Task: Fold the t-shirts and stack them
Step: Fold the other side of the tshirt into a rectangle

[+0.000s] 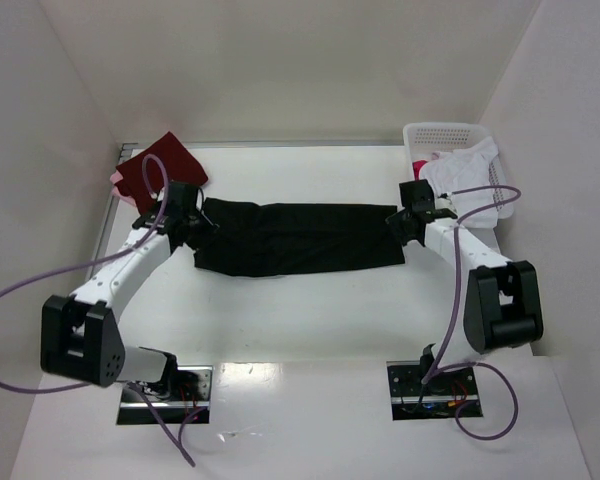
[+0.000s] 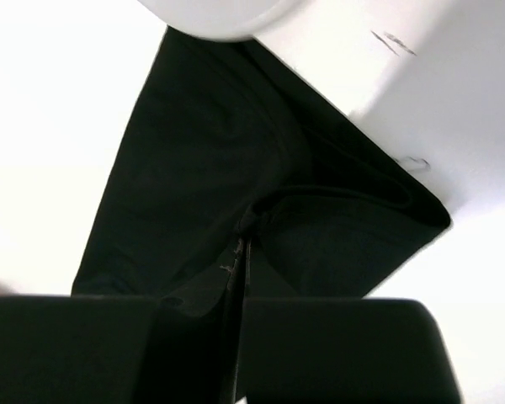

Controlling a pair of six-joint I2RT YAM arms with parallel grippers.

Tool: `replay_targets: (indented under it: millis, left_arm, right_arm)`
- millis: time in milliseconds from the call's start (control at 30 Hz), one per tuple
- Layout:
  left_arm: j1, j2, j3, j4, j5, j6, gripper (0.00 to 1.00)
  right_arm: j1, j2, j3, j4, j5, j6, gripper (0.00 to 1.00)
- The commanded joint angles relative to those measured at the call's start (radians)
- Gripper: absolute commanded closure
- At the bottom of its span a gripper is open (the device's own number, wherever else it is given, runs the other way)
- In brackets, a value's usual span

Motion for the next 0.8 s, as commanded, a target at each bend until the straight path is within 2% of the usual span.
replay_targets:
  millis: [0, 167, 433, 567, 600, 633, 667, 767]
  left_arm:
    - [0.046, 0.097, 0.082, 0.088, 0.023, 0.032, 1.00]
    - [0.066, 0.224, 0.198, 0.112, 0.049, 0.068, 1.00]
    - [0.105, 0.380, 0.299, 0.156, 0.102, 0.085, 1.00]
    - [0.105, 0.451, 0.346, 0.165, 0.123, 0.099, 1.00]
    - [0.105, 0.464, 0.358, 0.165, 0.131, 0.099, 1.00]
    - [0.105, 0.476, 0.368, 0.165, 0.131, 0.099, 1.00]
    - [0.114, 0.498, 0.387, 0.165, 0.131, 0.099, 0.99]
    - [0.137, 0.533, 0.409, 0.170, 0.154, 0.092, 0.74]
  right_arm:
    - [-0.015, 0.073, 0.088, 0.082, 0.003, -0.023, 1.00]
    - [-0.024, 0.156, 0.117, 0.112, -0.023, -0.023, 1.00]
    - [-0.058, 0.238, 0.147, 0.118, -0.048, -0.023, 1.00]
    - [-0.058, 0.258, 0.159, 0.122, -0.048, -0.033, 0.96]
    - [-0.058, 0.258, 0.159, 0.122, -0.048, -0.034, 0.92]
    - [-0.058, 0.258, 0.159, 0.135, -0.048, -0.034, 0.83]
    - [-0.058, 0.258, 0.159, 0.155, -0.048, -0.034, 0.67]
    - [-0.067, 0.258, 0.159, 0.185, -0.078, -0.051, 0.39]
